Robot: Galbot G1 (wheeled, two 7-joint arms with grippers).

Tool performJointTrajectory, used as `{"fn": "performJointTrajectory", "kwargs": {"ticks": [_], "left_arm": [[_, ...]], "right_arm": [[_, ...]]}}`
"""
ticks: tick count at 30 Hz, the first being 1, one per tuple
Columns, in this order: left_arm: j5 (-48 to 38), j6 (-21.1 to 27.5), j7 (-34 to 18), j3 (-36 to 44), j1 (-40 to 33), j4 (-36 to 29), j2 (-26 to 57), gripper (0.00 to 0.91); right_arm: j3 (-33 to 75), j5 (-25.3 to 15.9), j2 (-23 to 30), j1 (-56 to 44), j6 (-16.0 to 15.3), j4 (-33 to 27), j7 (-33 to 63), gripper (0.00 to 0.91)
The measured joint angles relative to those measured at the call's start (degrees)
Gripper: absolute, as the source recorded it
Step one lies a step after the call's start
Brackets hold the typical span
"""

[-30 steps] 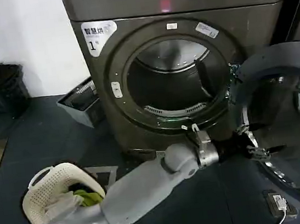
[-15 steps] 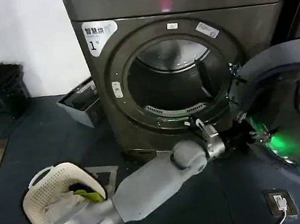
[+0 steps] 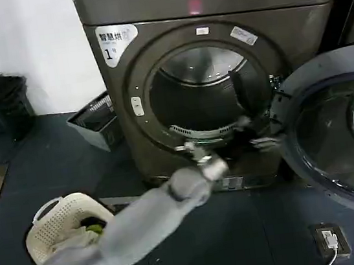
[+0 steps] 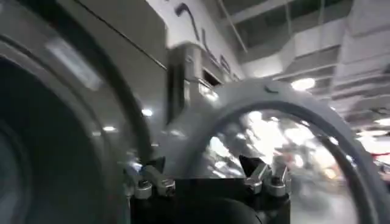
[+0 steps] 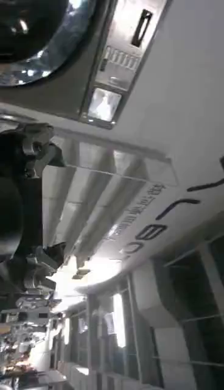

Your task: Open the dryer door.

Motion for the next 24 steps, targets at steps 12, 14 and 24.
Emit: {"fn": "performJointTrajectory", "kwargs": {"ticks": [12, 14, 24], "left_arm": [[0.0, 2.8, -0.9, -6.1, 7.7, -15.1, 28.7, 0.907], [-0.2, 3.2, 0.6, -7.9, 10.6, -16.4, 33.8, 0.907], [-0.7, 5.0, 9.2, -22.0, 26.9, -16.6, 55.5, 0.907]], "right_arm": [[0.0, -3.7, -2.4, 4.3, -2.5, 2.5, 2.7, 0.907], [0.3, -3.8, -2.8, 4.8, -3.0, 3.4, 2.6, 0.907], [-0.1, -3.4, -3.7, 6.3, -4.6, 7.2, 2.2, 0.907]]}}
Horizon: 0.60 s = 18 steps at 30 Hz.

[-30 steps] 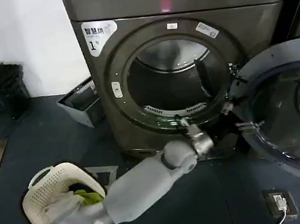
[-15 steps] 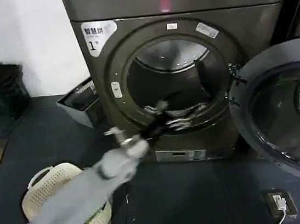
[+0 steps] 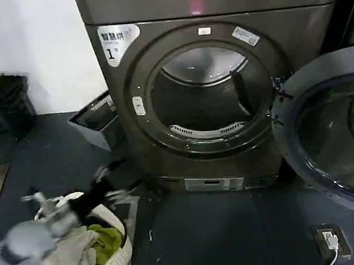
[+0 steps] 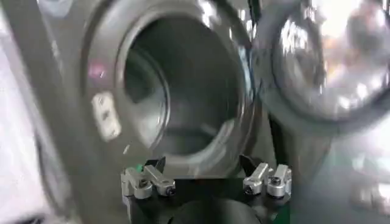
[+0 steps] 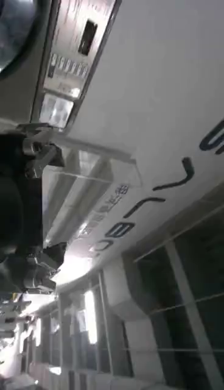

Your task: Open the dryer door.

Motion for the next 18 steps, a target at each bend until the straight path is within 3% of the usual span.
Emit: {"fn": "performJointTrajectory", "kwargs": {"ticks": [4, 9, 18], "left_arm": [[2.7, 1.7, 3.2, -1.6, 2.4, 1.9, 6.4, 0.907], [7.1, 8.0, 6.2, -1.9, 3.9, 2.4, 12.9, 0.907], [13.1, 15.5, 11.7, -1.3, 4.6, 3.1, 20.7, 0.907]], "right_arm": [[0.0, 0.1, -0.4, 0.0, -0.1, -0.3, -0.1, 0.907], [-0.1, 0.2, -1.1, -0.2, -0.1, -0.7, -0.2, 0.907], [-0.1, -0.1, -1.4, -0.4, -2.7, 0.1, 1.3, 0.907]]}}
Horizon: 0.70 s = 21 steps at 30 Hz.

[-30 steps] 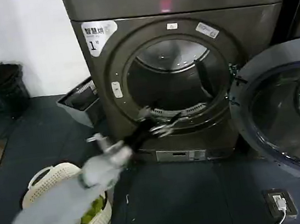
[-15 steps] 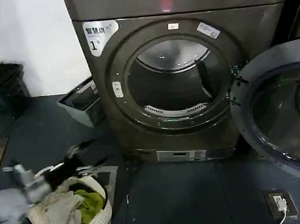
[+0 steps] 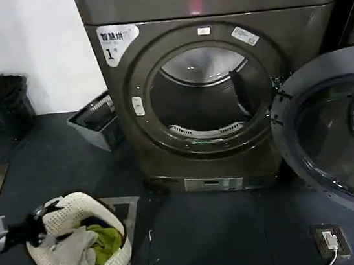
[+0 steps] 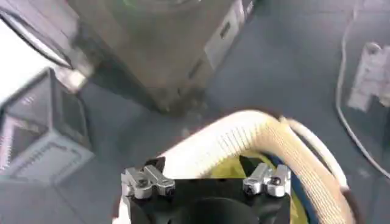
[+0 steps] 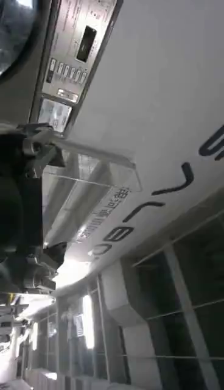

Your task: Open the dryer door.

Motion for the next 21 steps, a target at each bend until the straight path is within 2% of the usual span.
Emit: {"fn": "performJointTrajectory", "kwargs": {"ticks": [4, 10, 21], "left_arm": [[3.2, 1.0, 2.6, 1.4, -0.1, 0.0, 1.6, 0.907], [4.7, 3.8, 3.4, 1.5, -0.1, -0.1, 2.0, 0.907], [6.2, 2.7, 3.9, 2.0, 0.0, 0.6, 2.0, 0.907]], "right_arm": [[0.0, 0.0, -0.9, 0.0, -0.4, 0.2, 0.0, 0.907], [1.1, 0.3, -1.3, -1.5, -0.4, 1.2, -0.2, 0.907], [2.7, 0.7, 0.4, -3.6, -0.7, 3.7, -0.2, 0.907]]}}
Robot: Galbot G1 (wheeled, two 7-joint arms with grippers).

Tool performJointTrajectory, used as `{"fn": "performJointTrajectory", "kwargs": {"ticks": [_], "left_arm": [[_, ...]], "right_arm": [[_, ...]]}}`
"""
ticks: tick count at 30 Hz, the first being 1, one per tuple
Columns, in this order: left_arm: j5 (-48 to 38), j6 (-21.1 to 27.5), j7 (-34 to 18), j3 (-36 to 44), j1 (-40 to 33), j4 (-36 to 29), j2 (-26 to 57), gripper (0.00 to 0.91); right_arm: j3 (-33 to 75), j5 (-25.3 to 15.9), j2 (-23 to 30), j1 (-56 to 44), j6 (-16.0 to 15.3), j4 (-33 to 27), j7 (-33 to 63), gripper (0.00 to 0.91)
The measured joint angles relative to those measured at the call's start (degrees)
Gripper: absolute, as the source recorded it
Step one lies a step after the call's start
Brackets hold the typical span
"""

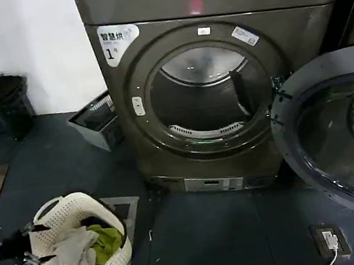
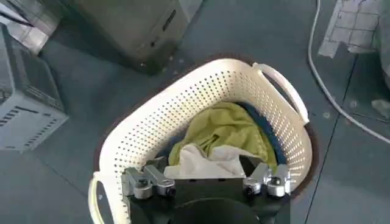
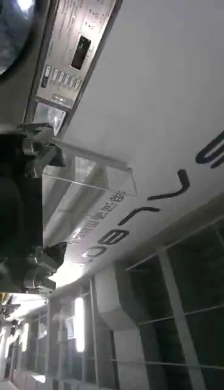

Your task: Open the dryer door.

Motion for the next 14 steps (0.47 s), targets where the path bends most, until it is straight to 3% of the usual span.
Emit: {"fn": "performJointTrajectory", "kwargs": {"ticks": [14], "left_arm": [[3.1, -0.7, 0.0, -0.2, -0.1, 1.7, -0.7, 0.907]], "right_arm": [[2.1, -0.4, 0.8, -1.4, -1.7, 0.9, 0.4, 0.907]]}}
